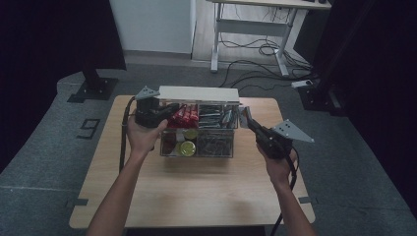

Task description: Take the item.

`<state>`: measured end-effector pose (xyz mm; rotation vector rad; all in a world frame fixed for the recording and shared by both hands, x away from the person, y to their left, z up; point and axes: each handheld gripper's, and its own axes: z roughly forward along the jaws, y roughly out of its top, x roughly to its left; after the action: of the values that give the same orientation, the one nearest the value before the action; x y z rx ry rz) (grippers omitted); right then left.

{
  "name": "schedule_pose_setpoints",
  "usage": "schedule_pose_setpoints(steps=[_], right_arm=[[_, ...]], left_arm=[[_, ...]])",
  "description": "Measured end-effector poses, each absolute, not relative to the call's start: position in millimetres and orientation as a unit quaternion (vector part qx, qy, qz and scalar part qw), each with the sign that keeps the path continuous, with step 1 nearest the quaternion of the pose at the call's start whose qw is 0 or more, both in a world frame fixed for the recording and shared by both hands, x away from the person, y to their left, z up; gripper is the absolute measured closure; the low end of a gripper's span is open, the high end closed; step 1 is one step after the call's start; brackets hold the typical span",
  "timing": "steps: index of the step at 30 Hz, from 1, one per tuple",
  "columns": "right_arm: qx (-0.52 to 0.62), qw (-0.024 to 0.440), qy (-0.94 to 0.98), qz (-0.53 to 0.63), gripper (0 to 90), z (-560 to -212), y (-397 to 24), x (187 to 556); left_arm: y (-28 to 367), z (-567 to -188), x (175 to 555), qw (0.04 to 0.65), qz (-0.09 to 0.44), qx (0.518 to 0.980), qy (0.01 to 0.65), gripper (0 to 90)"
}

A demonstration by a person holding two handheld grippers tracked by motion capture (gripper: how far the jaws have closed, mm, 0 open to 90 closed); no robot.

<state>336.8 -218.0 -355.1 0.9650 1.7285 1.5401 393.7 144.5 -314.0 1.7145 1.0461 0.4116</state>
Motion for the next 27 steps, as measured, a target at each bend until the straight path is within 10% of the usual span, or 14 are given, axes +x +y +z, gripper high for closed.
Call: schedule_pose_setpoints(steps=[27], right_arm=[[0.388, 0.309, 0.644, 0.583, 89.1, -371.0, -247.4, 327.1]], left_arm=[[141.3, -314.3, 393.3, 0.518, 0.172, 0.716, 0.435, 90.0]])
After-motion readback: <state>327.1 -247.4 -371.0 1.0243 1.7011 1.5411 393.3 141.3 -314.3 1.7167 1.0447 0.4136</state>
